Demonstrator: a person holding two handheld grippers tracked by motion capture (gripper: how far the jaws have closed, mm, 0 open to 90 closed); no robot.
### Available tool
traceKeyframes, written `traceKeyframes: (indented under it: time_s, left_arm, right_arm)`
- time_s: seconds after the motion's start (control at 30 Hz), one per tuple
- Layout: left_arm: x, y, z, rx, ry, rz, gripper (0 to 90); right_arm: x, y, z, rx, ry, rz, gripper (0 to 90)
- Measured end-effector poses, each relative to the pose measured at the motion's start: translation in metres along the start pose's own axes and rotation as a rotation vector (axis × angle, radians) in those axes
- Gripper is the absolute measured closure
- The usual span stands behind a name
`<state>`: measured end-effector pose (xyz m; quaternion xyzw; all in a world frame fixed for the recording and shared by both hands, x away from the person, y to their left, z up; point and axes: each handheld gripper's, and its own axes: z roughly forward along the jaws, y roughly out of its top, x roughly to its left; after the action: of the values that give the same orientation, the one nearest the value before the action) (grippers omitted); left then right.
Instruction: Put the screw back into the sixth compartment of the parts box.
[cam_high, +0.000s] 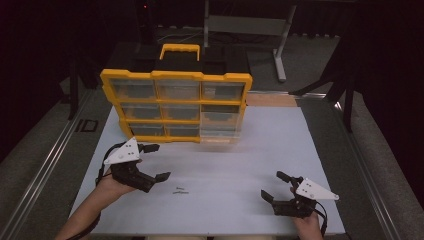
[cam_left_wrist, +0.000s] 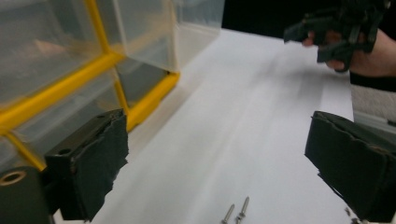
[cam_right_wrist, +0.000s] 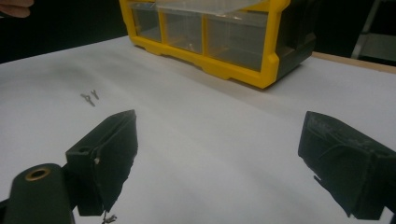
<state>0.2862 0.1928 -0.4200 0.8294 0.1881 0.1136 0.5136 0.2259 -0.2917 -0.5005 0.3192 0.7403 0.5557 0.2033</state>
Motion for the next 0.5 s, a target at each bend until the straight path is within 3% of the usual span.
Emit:
traceKeyframes:
  time_s: [0.3, 0.4, 0.5]
  left_arm:
    - [-0.002, -0.006, 0.021, 0.109, -0.021, 0.053, 20.5]
    - [-0.004, -0.007, 0.027, 0.137, -0.031, 0.076, 28.5]
    - [-0.004, -0.009, 0.033, 0.165, -0.066, 0.084, 39.3]
  right_arm:
    - [0.001, 0.000, 0.001, 0.004, 0.015, 0.001, 12.2]
    - [0.001, 0.000, 0.001, 0.004, 0.017, 0.002, 12.3]
    - [0.001, 0.000, 0.001, 0.003, 0.018, 0.002, 12.3]
